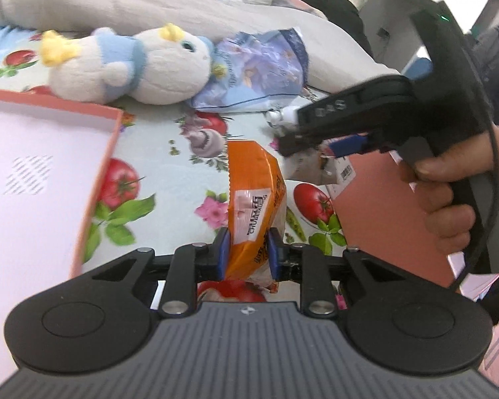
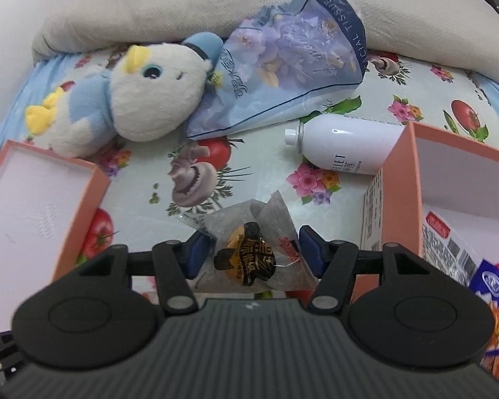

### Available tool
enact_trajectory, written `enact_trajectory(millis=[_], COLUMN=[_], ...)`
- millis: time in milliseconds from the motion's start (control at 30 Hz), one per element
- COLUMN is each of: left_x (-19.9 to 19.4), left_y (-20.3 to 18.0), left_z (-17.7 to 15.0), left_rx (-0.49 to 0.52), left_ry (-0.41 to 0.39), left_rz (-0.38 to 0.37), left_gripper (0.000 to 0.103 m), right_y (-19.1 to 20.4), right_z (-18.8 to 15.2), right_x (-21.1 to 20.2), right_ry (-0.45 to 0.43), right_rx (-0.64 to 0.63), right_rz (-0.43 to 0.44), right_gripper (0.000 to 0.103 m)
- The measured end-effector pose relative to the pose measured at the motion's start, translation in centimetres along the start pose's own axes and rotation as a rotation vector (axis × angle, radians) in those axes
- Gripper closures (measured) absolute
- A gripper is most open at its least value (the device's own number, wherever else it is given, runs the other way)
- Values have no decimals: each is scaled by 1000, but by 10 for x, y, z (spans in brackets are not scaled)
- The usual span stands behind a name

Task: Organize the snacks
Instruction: 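Close the left tool on the orange packet while the right tool closes on the clear bag, then lift the orange packet with the left tool while the right tool carries the clear bag to the box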

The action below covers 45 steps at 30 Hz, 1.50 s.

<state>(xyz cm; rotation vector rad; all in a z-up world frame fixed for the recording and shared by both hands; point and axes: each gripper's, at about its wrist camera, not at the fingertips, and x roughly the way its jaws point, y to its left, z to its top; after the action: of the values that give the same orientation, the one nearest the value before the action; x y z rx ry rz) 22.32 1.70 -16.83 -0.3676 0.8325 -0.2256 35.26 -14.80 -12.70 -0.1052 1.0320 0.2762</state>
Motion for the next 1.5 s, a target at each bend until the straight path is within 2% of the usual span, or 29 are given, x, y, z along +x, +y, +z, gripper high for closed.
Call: enact_trajectory(millis=[200, 300, 500, 767, 933, 1067, 1200, 1500], left_x=[-29, -42, -54, -71, -74, -78, -85, -97], left_y=[2, 2, 6, 11, 15, 15, 5, -49], left_z=[-4, -5, -7, -23, -35, -32, -23, 16], left_rx=[-32, -42, -39, -62, -87, -85, -74, 3], left_ry=[-29, -53, -67, -86, -80, -76, -90, -112], left_rz=[46, 41, 45, 53, 79, 76, 74, 17], left_gripper=[76, 76, 76, 76, 76, 76, 76, 76], right_y=[7, 2, 2, 17, 25, 26, 19, -5], right_z=[-19, -31, -56, -105, -133, -133, -124, -109], right_x=[-30, -45, -70, -97, -106, -125, -139, -173], right_ry=[-40, -55, -109, -173, -171, -222, -261, -308], right_rx=[-5, 63, 146, 157, 161, 101, 96, 135], right_rz=[26, 73, 80, 76, 67, 40, 44, 49], right_gripper=[41, 41, 41, 41, 41, 41, 41, 41])
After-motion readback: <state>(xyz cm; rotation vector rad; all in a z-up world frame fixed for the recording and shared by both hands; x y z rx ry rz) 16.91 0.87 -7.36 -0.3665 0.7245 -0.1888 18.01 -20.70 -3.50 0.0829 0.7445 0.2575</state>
